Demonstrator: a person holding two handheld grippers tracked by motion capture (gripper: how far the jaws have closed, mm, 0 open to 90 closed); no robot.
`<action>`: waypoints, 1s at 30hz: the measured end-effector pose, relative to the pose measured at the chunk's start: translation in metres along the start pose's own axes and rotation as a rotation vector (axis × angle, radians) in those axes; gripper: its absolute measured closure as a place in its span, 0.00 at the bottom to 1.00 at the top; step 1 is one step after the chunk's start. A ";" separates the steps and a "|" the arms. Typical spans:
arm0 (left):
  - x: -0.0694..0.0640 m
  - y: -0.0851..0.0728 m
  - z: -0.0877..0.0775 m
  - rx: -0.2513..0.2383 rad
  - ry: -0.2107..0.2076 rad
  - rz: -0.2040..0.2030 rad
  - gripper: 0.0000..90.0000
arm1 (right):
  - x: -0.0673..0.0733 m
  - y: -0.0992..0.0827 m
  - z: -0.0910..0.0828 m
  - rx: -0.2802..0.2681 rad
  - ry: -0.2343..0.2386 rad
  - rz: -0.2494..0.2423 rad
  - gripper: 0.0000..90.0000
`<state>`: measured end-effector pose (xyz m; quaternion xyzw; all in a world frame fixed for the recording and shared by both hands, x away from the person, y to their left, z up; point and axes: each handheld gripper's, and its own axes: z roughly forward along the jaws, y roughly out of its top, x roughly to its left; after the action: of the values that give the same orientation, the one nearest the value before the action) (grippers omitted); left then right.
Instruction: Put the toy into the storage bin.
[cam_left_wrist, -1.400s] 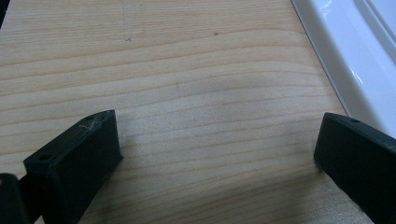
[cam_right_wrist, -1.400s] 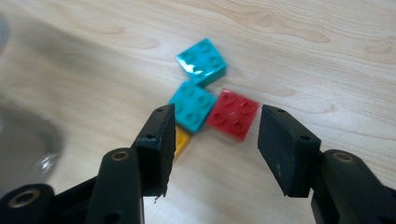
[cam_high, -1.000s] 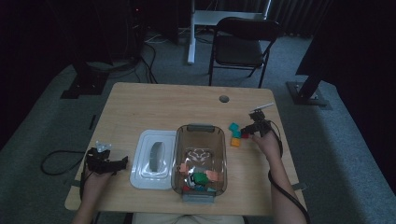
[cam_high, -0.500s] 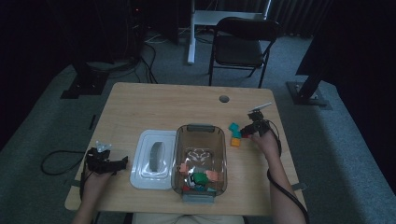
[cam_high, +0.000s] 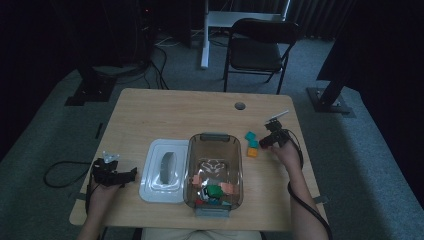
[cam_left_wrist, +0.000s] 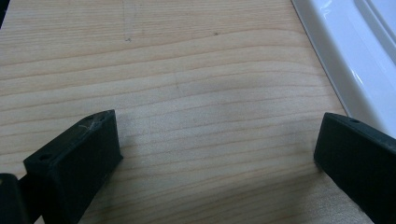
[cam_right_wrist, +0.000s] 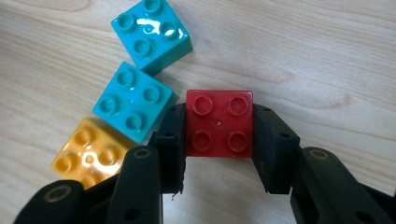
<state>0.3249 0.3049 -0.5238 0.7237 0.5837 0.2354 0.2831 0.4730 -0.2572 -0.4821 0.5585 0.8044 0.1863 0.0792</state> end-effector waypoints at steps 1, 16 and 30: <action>0.000 0.000 0.000 0.001 0.000 0.000 0.01 | 0.000 -0.002 -0.005 -0.006 -0.002 -0.008 0.65; 0.000 0.000 0.000 0.000 0.000 0.000 0.01 | 0.019 -0.026 -0.039 -0.071 0.051 -0.110 0.65; 0.000 0.000 0.000 0.001 0.000 0.001 0.01 | 0.060 -0.037 -0.089 -0.173 0.117 -0.262 0.65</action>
<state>0.3249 0.3049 -0.5238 0.7240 0.5836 0.2354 0.2827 0.3893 -0.2315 -0.4100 0.4279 0.8546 0.2753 0.1039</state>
